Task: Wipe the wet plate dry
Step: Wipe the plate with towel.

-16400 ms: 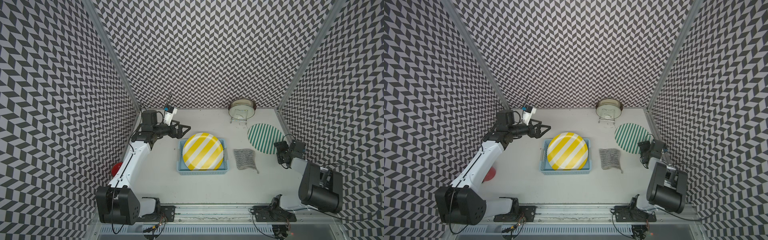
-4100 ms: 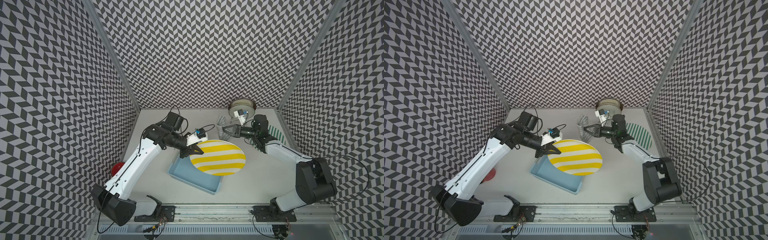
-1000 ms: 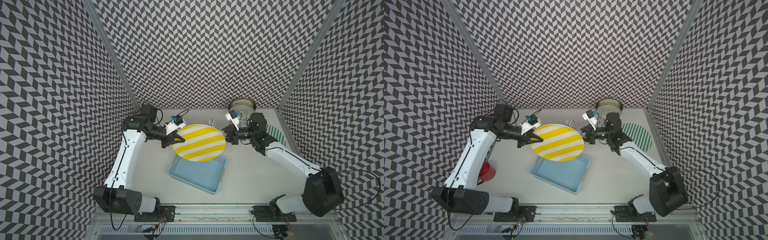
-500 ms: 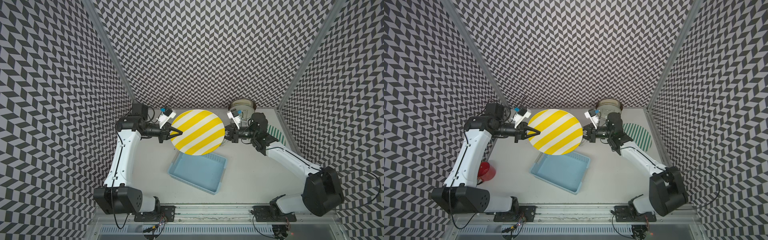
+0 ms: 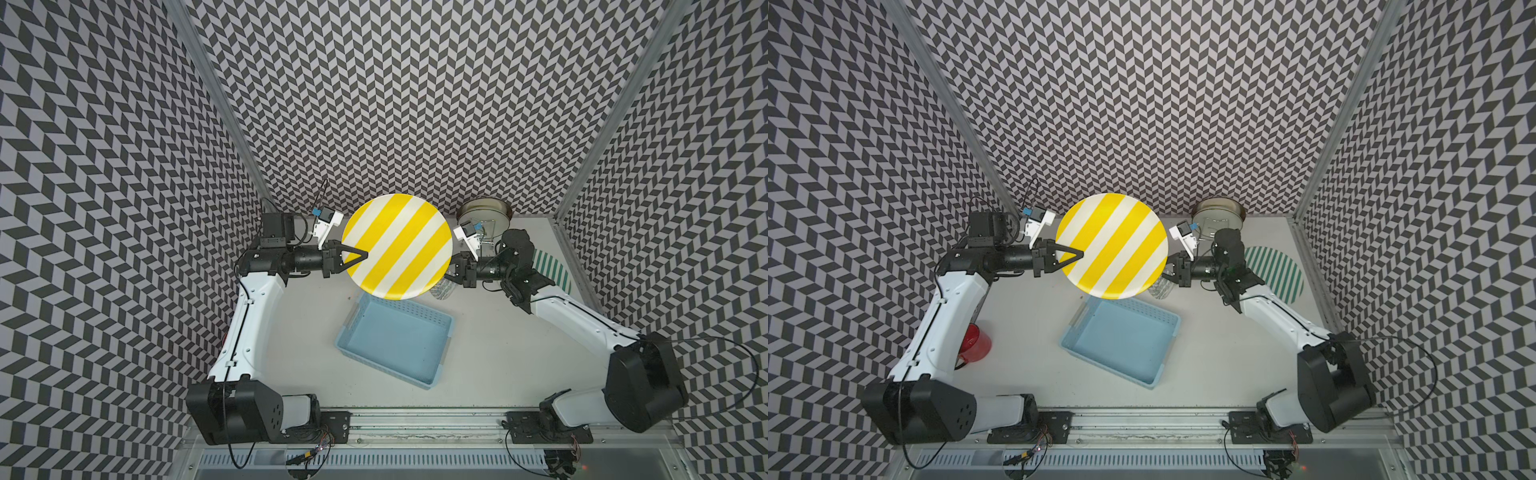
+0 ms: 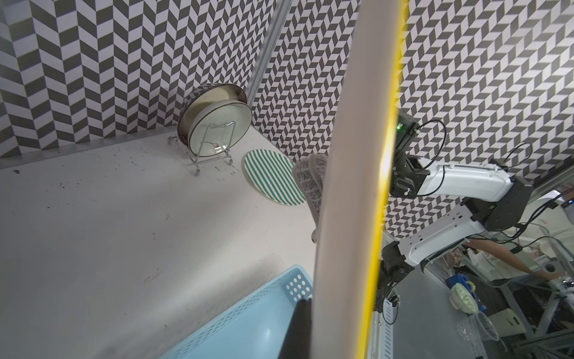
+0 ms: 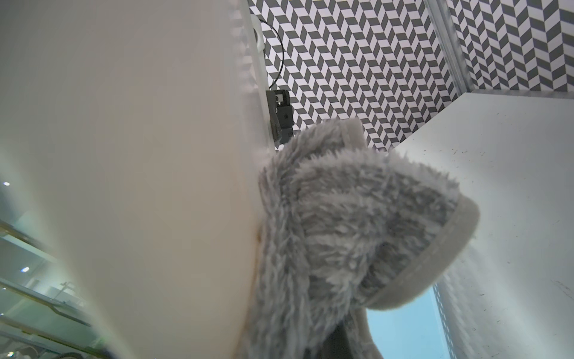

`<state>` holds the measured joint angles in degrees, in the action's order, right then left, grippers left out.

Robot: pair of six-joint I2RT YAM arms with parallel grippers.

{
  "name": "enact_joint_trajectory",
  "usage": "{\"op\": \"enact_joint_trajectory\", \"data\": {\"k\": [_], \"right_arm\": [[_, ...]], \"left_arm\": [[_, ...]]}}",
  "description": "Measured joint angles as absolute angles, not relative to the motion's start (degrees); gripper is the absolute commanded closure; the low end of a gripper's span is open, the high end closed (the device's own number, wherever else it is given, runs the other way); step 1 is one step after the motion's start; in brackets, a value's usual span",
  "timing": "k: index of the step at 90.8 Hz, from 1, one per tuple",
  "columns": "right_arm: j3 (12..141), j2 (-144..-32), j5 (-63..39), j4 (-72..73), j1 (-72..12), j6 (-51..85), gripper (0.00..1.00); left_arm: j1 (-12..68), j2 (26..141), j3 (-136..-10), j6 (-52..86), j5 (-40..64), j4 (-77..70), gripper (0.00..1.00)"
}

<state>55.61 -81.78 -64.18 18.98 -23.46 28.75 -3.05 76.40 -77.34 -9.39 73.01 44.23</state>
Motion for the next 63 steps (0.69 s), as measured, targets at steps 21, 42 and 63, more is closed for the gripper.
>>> {"op": "enact_joint_trajectory", "data": {"k": [21,42,63], "right_arm": [[51.57,-81.80,-62.43,27.62,-23.55,36.53,1.00],[47.22,-82.63,-58.74,39.46,-24.25,45.28,1.00],[42.98,-82.59,-51.46,47.64,-25.96,49.60,1.00]], "left_arm": [[-2.42,76.53,-71.40,4.23,74.83,32.64,1.00],[0.49,76.62,-67.88,17.56,73.63,22.81,1.00],[2.44,78.43,-67.83,28.69,71.66,18.92,1.00]]}}
